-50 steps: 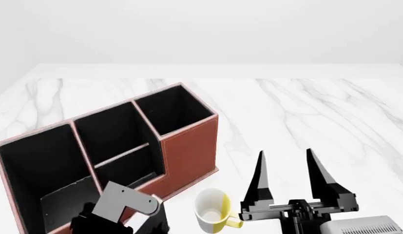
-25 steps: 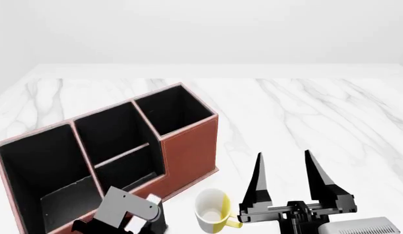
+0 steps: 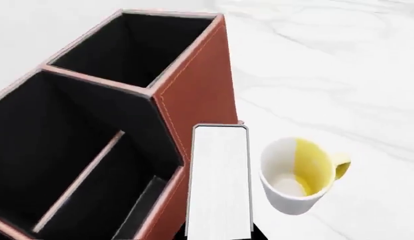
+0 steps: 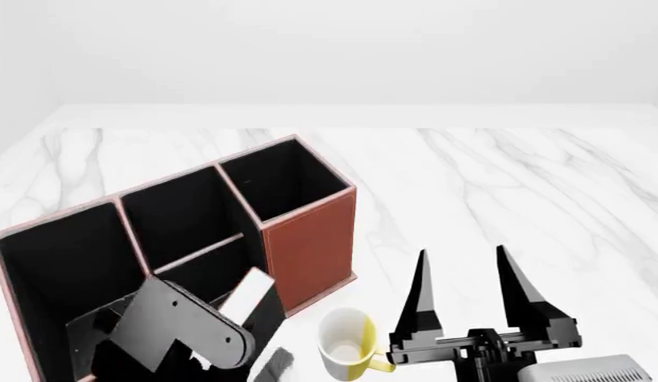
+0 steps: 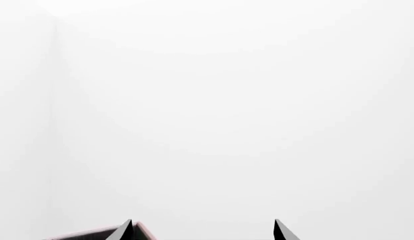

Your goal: Pick up the book and place it in the right compartment of the caddy.

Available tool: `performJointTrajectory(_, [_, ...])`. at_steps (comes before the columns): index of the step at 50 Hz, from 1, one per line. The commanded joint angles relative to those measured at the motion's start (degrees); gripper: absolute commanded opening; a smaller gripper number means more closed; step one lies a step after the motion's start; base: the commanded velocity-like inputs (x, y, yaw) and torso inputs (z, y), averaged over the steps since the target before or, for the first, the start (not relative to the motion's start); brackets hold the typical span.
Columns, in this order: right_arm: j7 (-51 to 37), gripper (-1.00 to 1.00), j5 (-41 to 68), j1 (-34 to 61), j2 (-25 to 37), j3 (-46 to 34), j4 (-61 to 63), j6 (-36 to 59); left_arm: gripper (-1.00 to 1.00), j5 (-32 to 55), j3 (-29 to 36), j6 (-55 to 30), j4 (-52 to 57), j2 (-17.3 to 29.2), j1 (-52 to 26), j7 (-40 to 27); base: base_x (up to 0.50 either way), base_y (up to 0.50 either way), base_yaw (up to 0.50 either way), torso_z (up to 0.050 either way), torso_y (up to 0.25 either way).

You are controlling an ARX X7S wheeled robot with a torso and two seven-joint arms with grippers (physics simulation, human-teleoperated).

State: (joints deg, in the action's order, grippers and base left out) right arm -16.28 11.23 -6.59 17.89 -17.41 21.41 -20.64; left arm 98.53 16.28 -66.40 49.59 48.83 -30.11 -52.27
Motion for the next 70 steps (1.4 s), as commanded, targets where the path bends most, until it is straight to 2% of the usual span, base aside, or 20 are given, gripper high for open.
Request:
performJointTrajectory(1, [1.0, 1.0, -1.1, 0.0, -0.8, 0.6, -0.2, -0.2, -1.0, 14.5, -5.0, 4.6, 8.7, 6.1, -13.1, -6.2, 0.0, 0.0, 0.0, 0.0, 0.0])
performJointTrajectory(5, [1.0, 1.0, -1.2, 0.0, -0.8, 0.4, -0.6, -0.3, -1.0, 17.6, -3.8, 4.3, 6.0, 6.6, -23.5, -7.7, 0.0, 0.0, 0.0, 0.0, 0.002])
performJointTrajectory(6, [1.0, 1.0, -1.2, 0.0, -0.8, 0.4, -0.6, -0.4, -1.0, 17.8, -3.5, 4.3, 5.9, 6.5, -23.7, -7.9, 0.0, 0.0, 0.0, 0.0, 0.0])
performJointTrajectory(7, [0.9, 1.0, -1.2, 0.0, -0.7, 0.4, -0.3, -0.2, -1.0, 18.9, -2.8, 4.0, 4.1, 6.0, -28.7, -8.1, 0.0, 0.0, 0.0, 0.0, 0.0])
performJointTrajectory(15, [0.8, 1.0, -1.0, 0.0, -0.5, 0.3, -0.4, -0.1, -1.0, 20.2, 0.0, 2.7, -0.7, 3.1, -40.7, -8.6, 0.0, 0.0, 0.0, 0.0, 0.0])
performJointTrajectory(21, [0.8, 1.0, -1.1, 0.0, -0.5, 0.1, -0.8, -0.5, -1.0, 18.6, -0.3, 2.3, -5.2, 0.1, -44.3, -5.1, 0.0, 0.0, 0.0, 0.0, 0.002])
performJointTrajectory(33, [0.7, 1.0, -1.1, 0.0, -0.4, -0.3, -1.1, -0.6, -1.0, 19.4, 1.0, 2.5, -8.8, -3.2, -51.8, -3.9, 0.0, 0.0, 0.0, 0.0, 0.001])
performJointTrajectory(47, [0.6, 1.0, -1.0, 0.0, -0.2, -0.7, -1.4, -0.8, -1.0, 12.7, 2.9, 2.0, -22.5, -11.9, -64.1, 1.4, 0.0, 0.0, 0.0, 0.0, 0.001])
performJointTrajectory(53, [0.6, 1.0, -0.9, 0.1, -0.1, -0.8, -1.7, -1.0, -1.0, 1.2, 5.8, 1.7, -33.5, -17.2, -66.4, 8.7, 0.0, 0.0, 0.0, 0.0, 0.002])
performJointTrajectory(55, [0.5, 1.0, -0.7, 0.2, -0.1, -0.8, -1.6, -0.8, -1.0, -5.2, 8.5, 2.0, -39.4, -19.4, -66.8, 12.0, 0.0, 0.0, 0.0, 0.0, 0.0])
performJointTrajectory(56, [0.5, 1.0, -0.7, 0.2, -0.1, -0.9, -1.6, -0.8, -1.0, -5.3, 8.6, 2.1, -39.5, -19.4, -66.8, 12.1, 0.0, 0.0, 0.0, 0.0, 0.0])
performJointTrajectory(58, [0.5, 1.0, -0.5, 0.3, 0.0, -0.8, -1.4, -0.5, -1.0, -15.3, 12.5, 4.7, -46.3, -21.5, -67.8, 19.1, 0.0, 0.0, 0.0, 0.0, 0.0])
performJointTrajectory(60, [0.4, 1.0, -0.3, 0.5, 0.1, -0.7, -1.3, -0.3, -1.0, -16.5, 12.9, 5.7, -52.5, -23.4, -68.1, 18.8, 0.0, 0.0, 0.0, 0.0, 0.0])
performJointTrajectory(61, [0.4, 1.0, -0.2, 0.5, 0.1, -0.7, -1.3, -0.3, -1.0, -20.1, 14.9, 6.8, -53.3, -23.6, -68.8, 22.1, 0.0, 0.0, 0.0, 0.0, 0.0])
performJointTrajectory(62, [0.3, 1.0, 0.0, 0.6, 0.1, -0.6, -1.5, -0.4, -1.0, -21.3, 15.0, 8.0, -58.2, -25.2, -69.3, 22.4, 0.0, 0.0, 0.0, 0.0, 0.011])
performJointTrajectory(63, [0.3, 1.0, 0.0, 0.6, 0.2, -0.6, -1.4, -0.3, -1.0, -23.5, 16.3, 9.0, -58.7, -25.3, -69.8, 24.6, 0.0, 0.0, 0.0, 0.0, 0.0])
performJointTrajectory(64, [0.2, 1.0, 0.1, 0.6, 0.2, -0.6, -1.3, -0.3, -1.0, -25.2, 16.5, 10.3, -65.1, -27.2, -71.1, 25.1, 0.0, 0.0, 0.0, 0.0, 0.0])
performJointTrajectory(65, [0.2, 1.0, 0.1, 0.6, 0.2, -0.6, -1.3, -0.3, -1.0, -28.5, 18.8, 11.9, -66.0, -27.5, -72.1, 27.8, 0.0, 0.0, 0.0, 0.0, 0.0])
performJointTrajectory(70, [0.1, 1.0, 0.3, 0.5, 0.4, -0.6, -0.9, 0.0, -1.0, -33.5, 22.6, 12.8, -76.3, -31.3, -75.0, 29.9, 0.0, 0.0, 0.0, 0.0, 0.002])
